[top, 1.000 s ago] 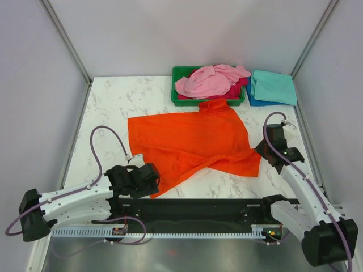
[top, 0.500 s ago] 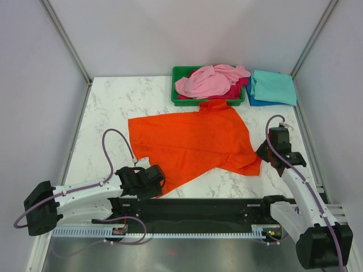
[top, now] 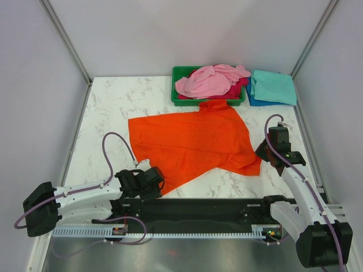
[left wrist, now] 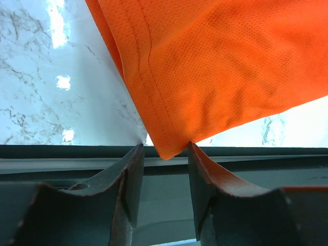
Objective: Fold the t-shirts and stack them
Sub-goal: Flatten the tshirt out
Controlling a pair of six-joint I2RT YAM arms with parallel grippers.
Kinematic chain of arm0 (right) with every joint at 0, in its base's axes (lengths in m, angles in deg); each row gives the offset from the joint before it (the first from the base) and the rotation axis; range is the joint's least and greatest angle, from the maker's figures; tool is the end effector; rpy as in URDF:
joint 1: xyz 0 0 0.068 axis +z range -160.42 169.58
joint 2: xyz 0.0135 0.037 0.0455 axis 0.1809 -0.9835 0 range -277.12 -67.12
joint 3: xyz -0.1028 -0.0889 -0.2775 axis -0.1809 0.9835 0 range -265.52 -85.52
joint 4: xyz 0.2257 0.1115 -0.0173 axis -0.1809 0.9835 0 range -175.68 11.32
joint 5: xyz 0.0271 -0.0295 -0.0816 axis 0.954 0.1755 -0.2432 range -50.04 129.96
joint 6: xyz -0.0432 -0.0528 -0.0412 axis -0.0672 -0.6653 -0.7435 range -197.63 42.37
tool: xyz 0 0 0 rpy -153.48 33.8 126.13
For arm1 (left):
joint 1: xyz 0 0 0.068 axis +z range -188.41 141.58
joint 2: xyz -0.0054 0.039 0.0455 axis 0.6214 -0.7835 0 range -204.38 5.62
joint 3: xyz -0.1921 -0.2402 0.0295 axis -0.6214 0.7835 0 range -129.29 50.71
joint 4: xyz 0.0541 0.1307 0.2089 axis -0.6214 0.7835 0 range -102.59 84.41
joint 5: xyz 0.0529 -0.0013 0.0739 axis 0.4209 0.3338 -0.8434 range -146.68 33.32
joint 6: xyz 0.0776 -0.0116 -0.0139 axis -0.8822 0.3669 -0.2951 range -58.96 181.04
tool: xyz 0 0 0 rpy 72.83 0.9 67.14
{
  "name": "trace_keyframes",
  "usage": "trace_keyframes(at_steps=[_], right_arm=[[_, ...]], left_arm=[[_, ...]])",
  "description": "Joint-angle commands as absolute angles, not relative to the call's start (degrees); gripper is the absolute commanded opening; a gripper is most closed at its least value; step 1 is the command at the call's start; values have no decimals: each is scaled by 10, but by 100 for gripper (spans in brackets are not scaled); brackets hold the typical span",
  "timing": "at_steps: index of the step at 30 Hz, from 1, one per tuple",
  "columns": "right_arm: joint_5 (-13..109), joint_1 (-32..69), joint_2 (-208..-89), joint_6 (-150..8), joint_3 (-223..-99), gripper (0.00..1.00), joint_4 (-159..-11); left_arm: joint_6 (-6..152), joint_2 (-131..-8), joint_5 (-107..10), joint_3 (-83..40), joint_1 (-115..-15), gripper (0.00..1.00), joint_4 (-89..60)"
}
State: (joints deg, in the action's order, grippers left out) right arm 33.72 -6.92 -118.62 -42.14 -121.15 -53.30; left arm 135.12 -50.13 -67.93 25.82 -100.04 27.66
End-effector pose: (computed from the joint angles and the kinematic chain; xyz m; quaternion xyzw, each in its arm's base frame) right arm 0.1701 0.0029 0.2366 0.2756 0.8915 0.0709 0.3524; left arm 0.0730 -0.1070 0.1596 -0.1226 0.9742 -0.1148 0.1511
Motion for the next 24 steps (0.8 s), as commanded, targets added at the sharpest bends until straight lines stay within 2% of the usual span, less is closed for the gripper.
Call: trace_keyframes(at_steps=[1,8,10,13,14,16,24], right_arm=[[343,-72,-1187,-432,-1212,0,-554],[349,-71,-1188,-433,-1210,0,-554],[355,-71,-1187,-434,-1208,0,-555],[373,-72,-1183,-437,-1203,0,-559],[384,-71,-1180,-437,-1202,0,-558],[399,-72,-1171,-438,-1204,0,-553],[530,-71,-1073,-421,-1192,0,-489]], left_arm=[[1360,-505,-684,271,-1005,46,230],[1350,-512,-702,268,-1005,34,211],[1343,-505,-712,265,-1005,27,211],[1332,-480,-722,247,-1003,21,235],[1331,-470,-723,240,-1004,17,246],[1331,-433,-728,220,-1004,2,285],[1326,-297,-744,141,-1003,2,452]])
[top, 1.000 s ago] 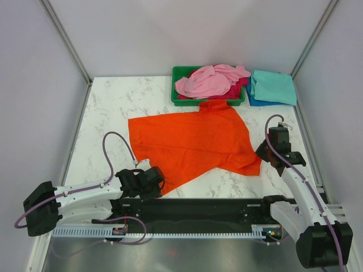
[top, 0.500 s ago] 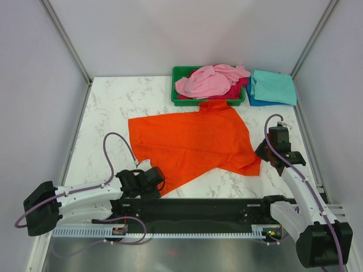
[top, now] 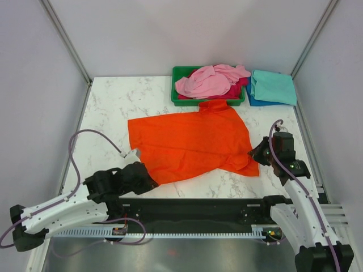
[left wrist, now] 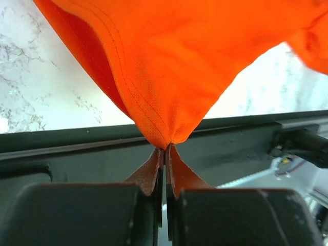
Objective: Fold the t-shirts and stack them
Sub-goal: Flatten the tshirt out
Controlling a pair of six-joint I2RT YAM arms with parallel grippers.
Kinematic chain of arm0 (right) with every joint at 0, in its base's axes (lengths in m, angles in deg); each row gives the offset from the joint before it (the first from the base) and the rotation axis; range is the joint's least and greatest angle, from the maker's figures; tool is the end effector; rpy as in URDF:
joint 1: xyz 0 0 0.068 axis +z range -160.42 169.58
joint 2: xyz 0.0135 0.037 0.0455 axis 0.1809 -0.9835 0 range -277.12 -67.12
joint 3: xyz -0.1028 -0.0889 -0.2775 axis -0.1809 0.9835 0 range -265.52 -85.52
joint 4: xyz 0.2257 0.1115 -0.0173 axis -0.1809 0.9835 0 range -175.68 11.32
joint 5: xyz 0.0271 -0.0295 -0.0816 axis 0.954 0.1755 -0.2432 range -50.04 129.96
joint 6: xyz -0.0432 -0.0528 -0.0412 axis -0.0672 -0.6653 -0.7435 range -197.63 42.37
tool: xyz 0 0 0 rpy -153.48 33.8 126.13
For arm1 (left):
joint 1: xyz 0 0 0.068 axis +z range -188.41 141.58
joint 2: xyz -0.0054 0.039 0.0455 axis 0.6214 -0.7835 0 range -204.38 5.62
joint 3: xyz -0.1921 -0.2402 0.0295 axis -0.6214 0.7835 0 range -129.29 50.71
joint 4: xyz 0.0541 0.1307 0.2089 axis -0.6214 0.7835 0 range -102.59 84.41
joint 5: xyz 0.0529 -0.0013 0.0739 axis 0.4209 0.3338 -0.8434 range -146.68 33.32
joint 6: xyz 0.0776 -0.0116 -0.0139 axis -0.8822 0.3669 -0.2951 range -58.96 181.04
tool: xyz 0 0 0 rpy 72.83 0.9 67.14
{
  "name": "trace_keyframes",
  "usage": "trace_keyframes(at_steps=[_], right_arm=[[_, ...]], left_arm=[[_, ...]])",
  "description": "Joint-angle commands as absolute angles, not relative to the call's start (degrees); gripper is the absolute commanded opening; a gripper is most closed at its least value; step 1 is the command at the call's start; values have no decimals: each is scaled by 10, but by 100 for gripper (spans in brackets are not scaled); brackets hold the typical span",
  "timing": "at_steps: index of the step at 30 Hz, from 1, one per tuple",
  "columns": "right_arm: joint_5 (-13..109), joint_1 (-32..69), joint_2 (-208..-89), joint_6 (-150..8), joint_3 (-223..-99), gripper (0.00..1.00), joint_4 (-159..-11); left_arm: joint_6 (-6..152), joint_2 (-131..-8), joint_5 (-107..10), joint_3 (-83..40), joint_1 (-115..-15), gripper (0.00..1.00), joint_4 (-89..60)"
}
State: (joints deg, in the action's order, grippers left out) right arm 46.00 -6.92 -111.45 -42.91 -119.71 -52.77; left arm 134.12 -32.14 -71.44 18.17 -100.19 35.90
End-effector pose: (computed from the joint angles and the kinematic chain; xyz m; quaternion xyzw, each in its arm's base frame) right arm 0.1499 0.0164 0.2447 0.2261 0.8878 0.1759 0.3601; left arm 0.0649 -0.0839 0.2231 -0.1327 0.9339 -0.2383 0.2312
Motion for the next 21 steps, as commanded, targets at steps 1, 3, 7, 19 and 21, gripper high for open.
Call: trace_keyframes(at_steps=[1,3,7,19,21], right_arm=[[537,-71,-1039,-419,-1193,0,-471],[546,-71,-1001,-419,-1201,0,-416],[564,-60,-915,-418,-1230,0,-316],[585,-57,-809,-387,-1246,0,-245],[604,-57,-814,-384,-1245,0,-288]], left_arm=[[1324,-284,-745,120,-1004,2,472],[1323,-269,-747,100,-1003,2,530],[1336,-220,-772,44,-1004,2,624],[1339,-174,-802,7,-1004,2,687],[1331,-186,-808,6,-1004,2,686]])
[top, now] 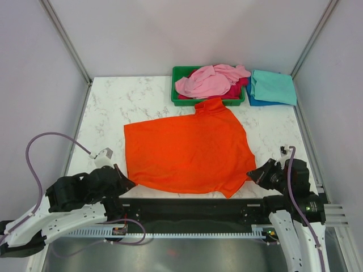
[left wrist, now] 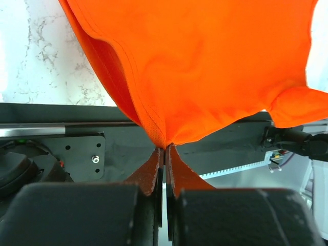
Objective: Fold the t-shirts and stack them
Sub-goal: Flatten the tshirt out, then fold the tshirt
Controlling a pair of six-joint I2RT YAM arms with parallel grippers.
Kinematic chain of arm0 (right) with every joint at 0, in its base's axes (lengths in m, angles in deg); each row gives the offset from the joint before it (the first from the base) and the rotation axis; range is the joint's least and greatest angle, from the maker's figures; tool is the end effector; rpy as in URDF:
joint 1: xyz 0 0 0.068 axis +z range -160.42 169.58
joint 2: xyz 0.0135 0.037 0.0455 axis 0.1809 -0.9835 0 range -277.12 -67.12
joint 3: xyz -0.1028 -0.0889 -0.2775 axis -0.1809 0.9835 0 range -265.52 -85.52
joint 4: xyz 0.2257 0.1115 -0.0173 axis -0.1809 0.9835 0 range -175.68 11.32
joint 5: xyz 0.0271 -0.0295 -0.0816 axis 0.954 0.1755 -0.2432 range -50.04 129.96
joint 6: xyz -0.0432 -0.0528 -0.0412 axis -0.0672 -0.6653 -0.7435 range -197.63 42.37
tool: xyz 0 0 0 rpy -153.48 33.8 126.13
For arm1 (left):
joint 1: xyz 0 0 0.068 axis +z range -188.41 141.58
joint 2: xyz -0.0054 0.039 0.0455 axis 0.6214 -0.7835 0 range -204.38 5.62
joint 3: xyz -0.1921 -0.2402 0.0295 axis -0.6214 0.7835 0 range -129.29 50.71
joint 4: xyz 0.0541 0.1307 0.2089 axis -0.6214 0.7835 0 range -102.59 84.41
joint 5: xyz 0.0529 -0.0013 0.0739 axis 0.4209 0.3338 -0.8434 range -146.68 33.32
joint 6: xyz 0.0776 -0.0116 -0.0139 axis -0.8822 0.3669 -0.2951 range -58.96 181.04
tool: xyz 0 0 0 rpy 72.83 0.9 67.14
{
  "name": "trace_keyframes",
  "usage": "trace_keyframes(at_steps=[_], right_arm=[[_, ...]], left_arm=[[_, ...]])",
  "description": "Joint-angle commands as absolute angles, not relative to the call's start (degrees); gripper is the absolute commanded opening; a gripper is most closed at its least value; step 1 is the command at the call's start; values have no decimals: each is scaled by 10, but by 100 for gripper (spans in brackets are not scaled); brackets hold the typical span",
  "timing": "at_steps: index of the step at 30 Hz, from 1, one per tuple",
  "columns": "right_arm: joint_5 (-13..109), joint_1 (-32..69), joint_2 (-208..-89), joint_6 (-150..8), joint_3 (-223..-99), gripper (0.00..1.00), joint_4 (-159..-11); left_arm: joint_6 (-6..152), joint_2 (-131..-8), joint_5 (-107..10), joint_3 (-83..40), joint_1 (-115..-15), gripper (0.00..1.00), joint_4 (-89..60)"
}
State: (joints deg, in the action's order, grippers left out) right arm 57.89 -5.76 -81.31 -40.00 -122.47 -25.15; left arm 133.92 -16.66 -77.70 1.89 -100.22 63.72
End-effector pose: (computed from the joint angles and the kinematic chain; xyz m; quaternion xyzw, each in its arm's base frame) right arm 0.0300 0.0237 0.2485 0.1858 0.8700 0.2874 0.3551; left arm 0.0283 -0.0007 0.2810 -0.1516 0.9129 -0.2460 0.2883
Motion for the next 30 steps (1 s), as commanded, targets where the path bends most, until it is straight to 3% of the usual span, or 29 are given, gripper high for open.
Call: trace_keyframes(at_steps=[1,17,26,30], right_arm=[[612,-57,-827,-383,-1245,0,-306],[603,-16,-1167,-461,-1323,0,-539],[545,37,-1327,-489,-1377,0,-576],[530,38,-1375,-501,-1406,0,-581]], left_arm=[[1327,-209,-807,10,-1003,2,683],[1255,-410,-881,-36,-982,2,657],[1003,-459,-702,-13,-727,2,464],[972,-487,-667,-18,-680,2,441]])
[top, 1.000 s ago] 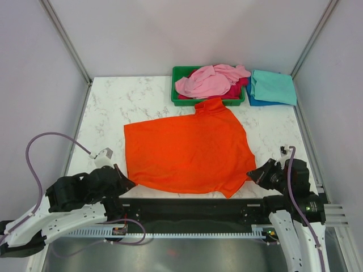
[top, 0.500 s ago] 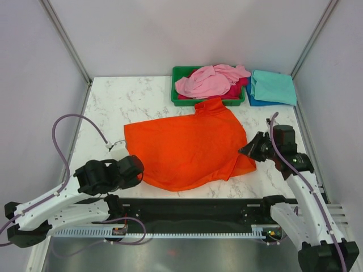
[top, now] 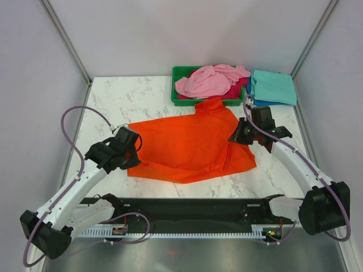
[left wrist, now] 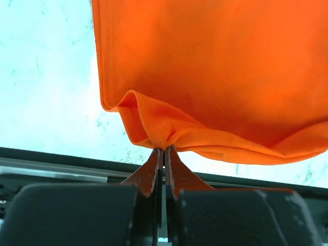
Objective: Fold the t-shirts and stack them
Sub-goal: Fold the tshirt
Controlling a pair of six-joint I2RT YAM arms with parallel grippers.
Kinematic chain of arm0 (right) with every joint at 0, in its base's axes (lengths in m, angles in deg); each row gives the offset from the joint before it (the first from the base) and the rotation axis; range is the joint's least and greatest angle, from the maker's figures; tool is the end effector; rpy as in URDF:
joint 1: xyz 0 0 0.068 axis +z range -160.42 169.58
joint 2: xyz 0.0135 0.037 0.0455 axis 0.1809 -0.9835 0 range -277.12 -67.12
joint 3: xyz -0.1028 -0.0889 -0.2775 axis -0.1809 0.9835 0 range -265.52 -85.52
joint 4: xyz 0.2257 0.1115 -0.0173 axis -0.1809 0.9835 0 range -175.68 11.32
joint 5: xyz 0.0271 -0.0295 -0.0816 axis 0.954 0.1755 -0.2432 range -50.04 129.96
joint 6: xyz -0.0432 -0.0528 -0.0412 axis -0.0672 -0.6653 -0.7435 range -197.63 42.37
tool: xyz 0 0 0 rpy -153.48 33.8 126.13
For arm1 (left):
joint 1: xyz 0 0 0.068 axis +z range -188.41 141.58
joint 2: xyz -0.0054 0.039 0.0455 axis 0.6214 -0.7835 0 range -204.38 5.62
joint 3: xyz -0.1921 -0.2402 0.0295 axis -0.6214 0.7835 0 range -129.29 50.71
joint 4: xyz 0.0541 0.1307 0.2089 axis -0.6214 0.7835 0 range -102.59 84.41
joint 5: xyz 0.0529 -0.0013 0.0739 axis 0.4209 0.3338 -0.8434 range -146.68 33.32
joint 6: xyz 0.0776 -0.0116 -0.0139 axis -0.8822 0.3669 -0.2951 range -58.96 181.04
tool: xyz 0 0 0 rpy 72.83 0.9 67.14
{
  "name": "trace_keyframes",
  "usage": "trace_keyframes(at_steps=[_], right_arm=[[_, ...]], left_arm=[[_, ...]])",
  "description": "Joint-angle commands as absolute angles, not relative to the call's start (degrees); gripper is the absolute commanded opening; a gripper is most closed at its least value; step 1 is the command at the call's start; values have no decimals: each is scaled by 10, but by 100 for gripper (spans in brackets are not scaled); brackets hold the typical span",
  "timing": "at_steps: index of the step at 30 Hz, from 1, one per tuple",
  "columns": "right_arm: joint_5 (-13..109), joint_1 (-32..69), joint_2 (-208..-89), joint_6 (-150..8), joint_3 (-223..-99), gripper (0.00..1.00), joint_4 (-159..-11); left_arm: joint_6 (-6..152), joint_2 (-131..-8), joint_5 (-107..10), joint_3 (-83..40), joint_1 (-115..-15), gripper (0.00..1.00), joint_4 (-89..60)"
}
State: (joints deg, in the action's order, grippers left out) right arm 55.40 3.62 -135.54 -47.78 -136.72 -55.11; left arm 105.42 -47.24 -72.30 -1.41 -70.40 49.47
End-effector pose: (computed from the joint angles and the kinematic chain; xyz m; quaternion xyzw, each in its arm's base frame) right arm 0.2341 0.0774 0.2776 0.0791 0.9223 0.2496 0.2841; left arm 0.1269 -0.0574 0.2859 -0.1358 0.9539 -0.0402 0.2647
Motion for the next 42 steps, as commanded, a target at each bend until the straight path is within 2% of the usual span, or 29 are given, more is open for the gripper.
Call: trace_keyframes(at_steps=[1,13,22,42], right_arm=[[526,38,-1385,-502,-1417,0,-583],[502,38,-1549,-526,-1527,0,-602],[472,36,-1627,-536,-1563,0,-606],[429,18,-1714,-528,-1607,0,-607]], left_arm=[[970,-497,-665,-18,-675,2,439],[905,-548,-544,-9,-555,2,394],[832,-642,-419,-15,-392,2,394],[835,-734,-486,-45,-360,2,401]])
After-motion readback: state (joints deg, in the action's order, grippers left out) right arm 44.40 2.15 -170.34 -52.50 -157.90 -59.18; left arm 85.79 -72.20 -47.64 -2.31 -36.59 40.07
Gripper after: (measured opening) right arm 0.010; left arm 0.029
